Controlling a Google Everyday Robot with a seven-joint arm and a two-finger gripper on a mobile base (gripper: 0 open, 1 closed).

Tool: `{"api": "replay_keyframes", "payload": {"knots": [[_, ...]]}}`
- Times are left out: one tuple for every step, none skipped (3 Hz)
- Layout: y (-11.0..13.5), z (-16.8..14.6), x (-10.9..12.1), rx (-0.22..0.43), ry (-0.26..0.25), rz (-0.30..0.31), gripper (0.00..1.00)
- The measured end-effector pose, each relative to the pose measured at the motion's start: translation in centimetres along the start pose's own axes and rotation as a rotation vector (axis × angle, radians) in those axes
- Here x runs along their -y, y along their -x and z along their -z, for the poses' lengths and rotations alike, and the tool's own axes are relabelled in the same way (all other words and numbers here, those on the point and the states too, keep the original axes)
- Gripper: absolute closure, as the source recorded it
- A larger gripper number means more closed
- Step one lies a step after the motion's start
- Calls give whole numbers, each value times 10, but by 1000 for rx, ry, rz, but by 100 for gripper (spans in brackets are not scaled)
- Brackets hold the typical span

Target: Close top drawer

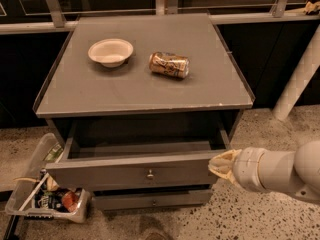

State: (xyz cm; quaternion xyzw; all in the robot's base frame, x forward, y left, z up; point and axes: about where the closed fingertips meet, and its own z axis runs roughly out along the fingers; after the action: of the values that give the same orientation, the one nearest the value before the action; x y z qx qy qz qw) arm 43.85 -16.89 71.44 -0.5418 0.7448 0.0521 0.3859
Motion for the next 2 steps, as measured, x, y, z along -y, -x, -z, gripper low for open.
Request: {"api": "replay_keyframes", "payload": {"knots": [[-7, -7, -16, -33, 46, 4, 100], [-1, -2, -9, -25, 25, 12, 100]]}}
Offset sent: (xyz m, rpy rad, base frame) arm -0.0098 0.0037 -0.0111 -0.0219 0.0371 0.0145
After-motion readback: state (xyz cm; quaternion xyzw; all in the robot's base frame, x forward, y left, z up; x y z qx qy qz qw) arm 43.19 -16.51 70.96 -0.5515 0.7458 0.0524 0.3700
